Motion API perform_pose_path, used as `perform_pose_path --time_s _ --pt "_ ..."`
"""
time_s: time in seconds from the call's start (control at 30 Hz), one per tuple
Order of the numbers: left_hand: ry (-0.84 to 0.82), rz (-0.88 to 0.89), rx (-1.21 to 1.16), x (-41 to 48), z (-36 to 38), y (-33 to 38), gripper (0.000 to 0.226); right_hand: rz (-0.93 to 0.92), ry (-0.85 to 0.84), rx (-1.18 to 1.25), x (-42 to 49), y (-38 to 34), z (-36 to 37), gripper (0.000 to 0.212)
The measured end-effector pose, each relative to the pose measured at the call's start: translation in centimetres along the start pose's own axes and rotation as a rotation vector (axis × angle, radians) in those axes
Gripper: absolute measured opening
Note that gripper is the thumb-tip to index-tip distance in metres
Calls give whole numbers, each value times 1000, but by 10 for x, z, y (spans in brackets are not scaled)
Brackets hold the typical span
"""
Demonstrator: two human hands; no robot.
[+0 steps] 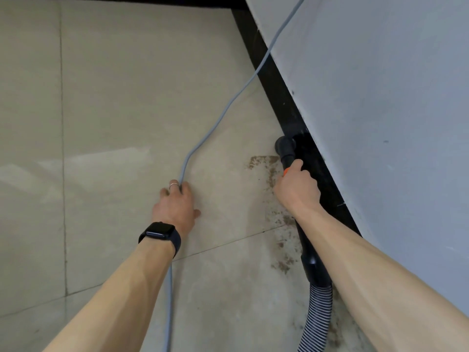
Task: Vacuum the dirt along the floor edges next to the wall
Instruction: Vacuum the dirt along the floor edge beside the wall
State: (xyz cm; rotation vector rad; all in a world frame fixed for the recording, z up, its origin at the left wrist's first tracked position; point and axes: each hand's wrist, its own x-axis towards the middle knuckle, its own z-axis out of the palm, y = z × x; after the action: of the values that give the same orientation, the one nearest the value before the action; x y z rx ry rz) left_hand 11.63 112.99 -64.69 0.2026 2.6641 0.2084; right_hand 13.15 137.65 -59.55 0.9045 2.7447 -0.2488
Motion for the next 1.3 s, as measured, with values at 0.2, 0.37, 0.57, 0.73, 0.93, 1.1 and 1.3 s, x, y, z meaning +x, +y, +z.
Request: perform_pose_path --time_s 0.2,0.37,0.57,0.73,0.93,1.1,1.3 --pt "12 0 -3 0 3 -1 62 21 -11 100 7 -1 1 42" --pt "15 0 -14 2 5 -1 60 36 -80 189 23 0 -13 44" --pt "17 -1 0 4 5 -1 51 27 -133 344 19 -1 -20 42" --pt "8 -10 -18 1 8 1 50 -32 -185 339 -12 -16 -1 30" --pt "0 17 -108 -18 8 5 55 78 -328 813 -34 -33 18 32" --pt "-92 34 -589 -75 6 39 47 272 -520 1248 -50 -34 20 14" --pt "-475 -159 -935 -116 11 86 55 280 -533 1470 -69 -37 31 18"
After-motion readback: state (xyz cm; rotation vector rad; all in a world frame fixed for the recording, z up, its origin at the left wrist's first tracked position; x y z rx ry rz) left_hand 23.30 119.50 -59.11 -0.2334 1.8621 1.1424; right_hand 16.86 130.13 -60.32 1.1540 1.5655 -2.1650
